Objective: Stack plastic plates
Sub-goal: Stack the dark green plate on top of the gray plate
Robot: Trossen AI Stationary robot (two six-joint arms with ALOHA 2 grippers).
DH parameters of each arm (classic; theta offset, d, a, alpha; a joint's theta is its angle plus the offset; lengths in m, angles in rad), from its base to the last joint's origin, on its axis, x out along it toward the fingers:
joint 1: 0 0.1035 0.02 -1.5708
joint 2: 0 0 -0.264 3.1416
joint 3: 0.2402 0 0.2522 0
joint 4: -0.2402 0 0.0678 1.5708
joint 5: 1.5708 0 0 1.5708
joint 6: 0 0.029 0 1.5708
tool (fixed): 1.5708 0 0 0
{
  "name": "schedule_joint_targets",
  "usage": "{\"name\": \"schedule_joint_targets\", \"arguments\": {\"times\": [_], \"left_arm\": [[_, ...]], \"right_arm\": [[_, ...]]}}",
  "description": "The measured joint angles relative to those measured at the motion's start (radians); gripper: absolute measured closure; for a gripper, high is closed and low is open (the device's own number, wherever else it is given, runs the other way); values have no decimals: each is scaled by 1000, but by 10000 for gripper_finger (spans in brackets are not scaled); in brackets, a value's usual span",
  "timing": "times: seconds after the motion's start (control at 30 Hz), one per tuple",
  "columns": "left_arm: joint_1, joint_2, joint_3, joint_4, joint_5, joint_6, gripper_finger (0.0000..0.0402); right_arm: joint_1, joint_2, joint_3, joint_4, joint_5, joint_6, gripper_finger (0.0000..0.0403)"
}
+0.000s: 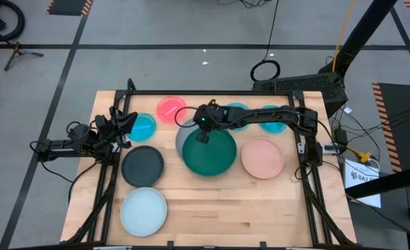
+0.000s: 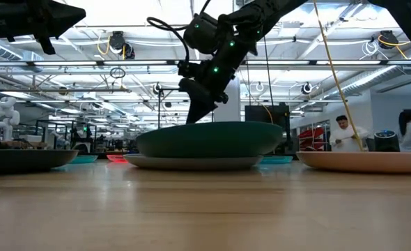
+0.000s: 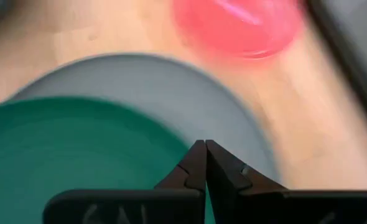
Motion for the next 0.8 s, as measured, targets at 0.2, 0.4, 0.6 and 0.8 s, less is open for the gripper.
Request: {"name": "schedule_joint_targets", "arguments": {"times": [0.2, 0.4, 0.6, 0.8], "left_arm": [[0, 0, 0, 0, 0, 3, 371], [0, 0, 0, -1, 0, 1, 371], [0, 0, 0, 0, 0, 0, 371], [0, 0, 0, 0, 0, -2, 371]], "right_arm": [[27, 5, 0, -52, -286, 1, 403], [71, 59, 0, -48, -180, 28, 403], [91, 141, 2, -35, -29, 29, 403], [90, 163, 2, 51, -15, 29, 403]]}}
